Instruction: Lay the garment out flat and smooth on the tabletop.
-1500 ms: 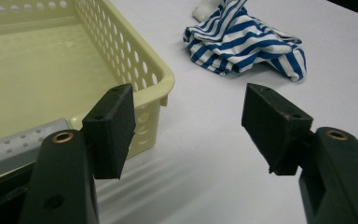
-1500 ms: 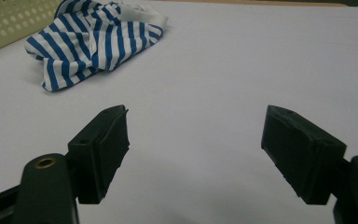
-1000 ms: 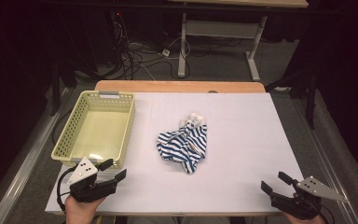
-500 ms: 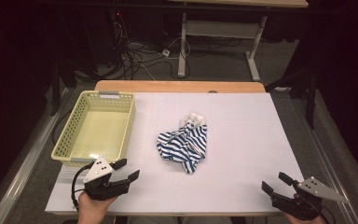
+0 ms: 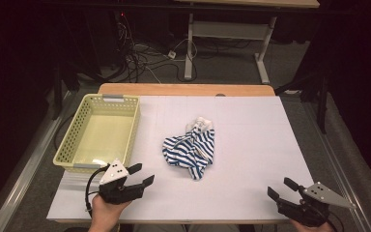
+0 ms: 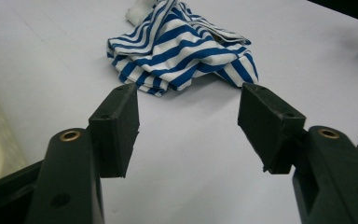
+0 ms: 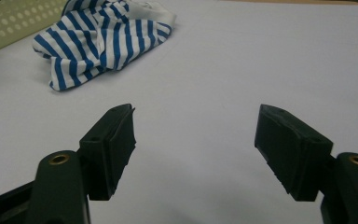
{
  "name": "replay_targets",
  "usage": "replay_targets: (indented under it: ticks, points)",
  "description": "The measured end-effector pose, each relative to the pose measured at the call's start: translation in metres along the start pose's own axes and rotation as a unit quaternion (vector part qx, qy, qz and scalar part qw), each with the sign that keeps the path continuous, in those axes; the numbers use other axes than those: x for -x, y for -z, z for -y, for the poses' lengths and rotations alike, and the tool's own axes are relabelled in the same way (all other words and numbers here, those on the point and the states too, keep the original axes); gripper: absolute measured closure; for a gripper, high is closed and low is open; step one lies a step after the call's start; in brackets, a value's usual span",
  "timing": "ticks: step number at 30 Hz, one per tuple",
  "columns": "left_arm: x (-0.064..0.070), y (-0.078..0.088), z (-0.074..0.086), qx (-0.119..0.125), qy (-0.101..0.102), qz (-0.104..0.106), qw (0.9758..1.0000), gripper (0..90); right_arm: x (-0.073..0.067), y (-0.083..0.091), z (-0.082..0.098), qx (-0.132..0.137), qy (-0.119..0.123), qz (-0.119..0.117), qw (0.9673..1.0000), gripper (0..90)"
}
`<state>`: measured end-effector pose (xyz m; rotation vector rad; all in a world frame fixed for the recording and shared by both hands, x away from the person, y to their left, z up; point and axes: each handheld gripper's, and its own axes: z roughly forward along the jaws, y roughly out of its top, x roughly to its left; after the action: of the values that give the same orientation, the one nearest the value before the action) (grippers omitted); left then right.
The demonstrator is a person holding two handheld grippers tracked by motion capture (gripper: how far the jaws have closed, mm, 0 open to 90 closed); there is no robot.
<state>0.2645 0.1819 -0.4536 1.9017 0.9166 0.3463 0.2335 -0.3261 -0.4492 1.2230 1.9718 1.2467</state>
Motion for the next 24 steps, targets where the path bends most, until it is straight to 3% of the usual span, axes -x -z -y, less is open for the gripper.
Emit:
replay_targets:
  ticks: [13, 20, 24]
  points:
    - [0.000, -0.026, -0.010, -0.025, -0.004, 0.004, 0.9997, 39.6, -0.015, -0.024, -0.010, 0.002, 0.020, -0.034, 0.9992, 30.2]
    - [-0.002, -0.037, -0.013, -0.037, -0.003, 0.000, 0.9993, 41.7, -0.015, -0.031, -0.014, 0.005, 0.006, -0.036, 0.9993, 31.7]
    - [-0.002, -0.045, -0.015, -0.047, -0.008, -0.003, 0.9989, 42.1, -0.017, -0.037, -0.017, -0.004, 0.012, -0.039, 0.9992, 31.8]
